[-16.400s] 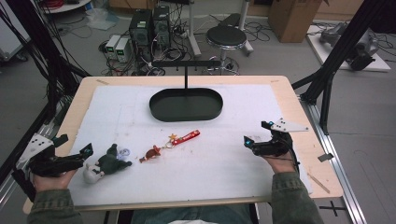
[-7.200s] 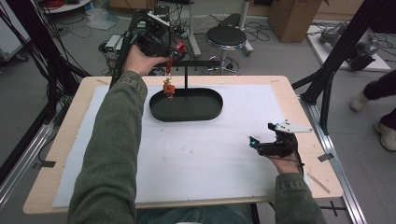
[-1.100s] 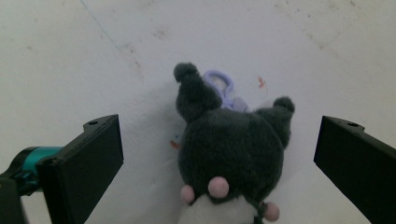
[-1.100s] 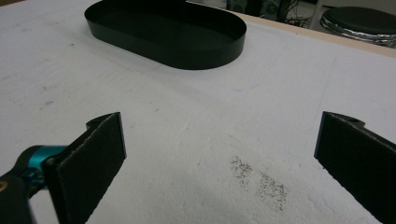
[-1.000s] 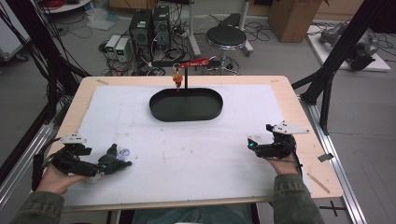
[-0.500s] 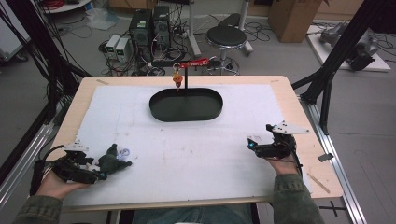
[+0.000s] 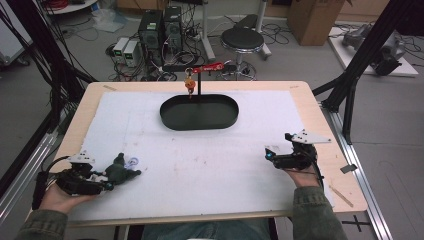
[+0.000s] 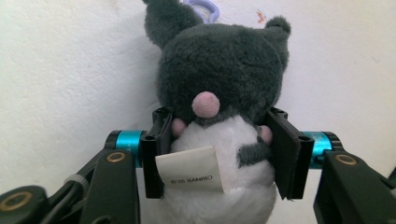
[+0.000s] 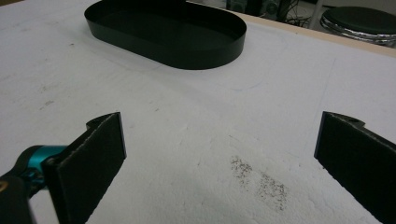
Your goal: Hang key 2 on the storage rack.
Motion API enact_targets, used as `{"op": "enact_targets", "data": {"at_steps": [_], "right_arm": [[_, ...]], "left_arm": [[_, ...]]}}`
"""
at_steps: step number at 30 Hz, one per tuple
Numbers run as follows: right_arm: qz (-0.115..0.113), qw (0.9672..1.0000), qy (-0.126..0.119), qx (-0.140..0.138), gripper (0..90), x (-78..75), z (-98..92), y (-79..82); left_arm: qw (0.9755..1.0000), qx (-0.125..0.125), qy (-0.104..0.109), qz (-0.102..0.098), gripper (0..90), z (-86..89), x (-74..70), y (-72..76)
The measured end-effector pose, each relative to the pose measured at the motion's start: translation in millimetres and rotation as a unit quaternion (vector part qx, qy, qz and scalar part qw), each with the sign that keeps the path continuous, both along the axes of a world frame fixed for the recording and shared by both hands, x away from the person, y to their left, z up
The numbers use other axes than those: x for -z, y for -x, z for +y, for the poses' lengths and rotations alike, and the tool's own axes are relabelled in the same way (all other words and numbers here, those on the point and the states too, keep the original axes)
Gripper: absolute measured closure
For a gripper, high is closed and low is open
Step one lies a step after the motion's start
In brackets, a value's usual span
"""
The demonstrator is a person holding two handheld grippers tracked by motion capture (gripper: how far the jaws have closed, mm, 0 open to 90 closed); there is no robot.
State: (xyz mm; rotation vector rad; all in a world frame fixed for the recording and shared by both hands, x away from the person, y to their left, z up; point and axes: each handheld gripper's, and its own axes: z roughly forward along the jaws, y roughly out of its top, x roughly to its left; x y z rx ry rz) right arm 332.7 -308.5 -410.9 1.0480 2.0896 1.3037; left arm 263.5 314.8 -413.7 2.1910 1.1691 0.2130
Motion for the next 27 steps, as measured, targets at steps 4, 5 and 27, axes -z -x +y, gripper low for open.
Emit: {"op": "enact_targets", "data": {"at_steps": [4, 5, 27], "right_arm": [[0.000, 1.0000, 0.001, 0.000, 1.2, 0.1, 0.1, -0.1], [0.000, 1.0000, 0.001, 0.000, 1.2, 0.1, 0.1, -0.1], [0.000, 1.0000, -0.001, 0.001, 1.2, -0.2, -0.6, -0.1]], "left_arm": [[0.9999, -0.003, 0.011, -0.007, 49.7, 2.9, -6.7, -2.4], [0.9999, -0.002, 0.013, -0.007, 49.9, 3.4, -8.8, -3.5], [0.9979, 0.046, 0.014, -0.043, 50.6, -27.9, -63.5, -37.7]]}}
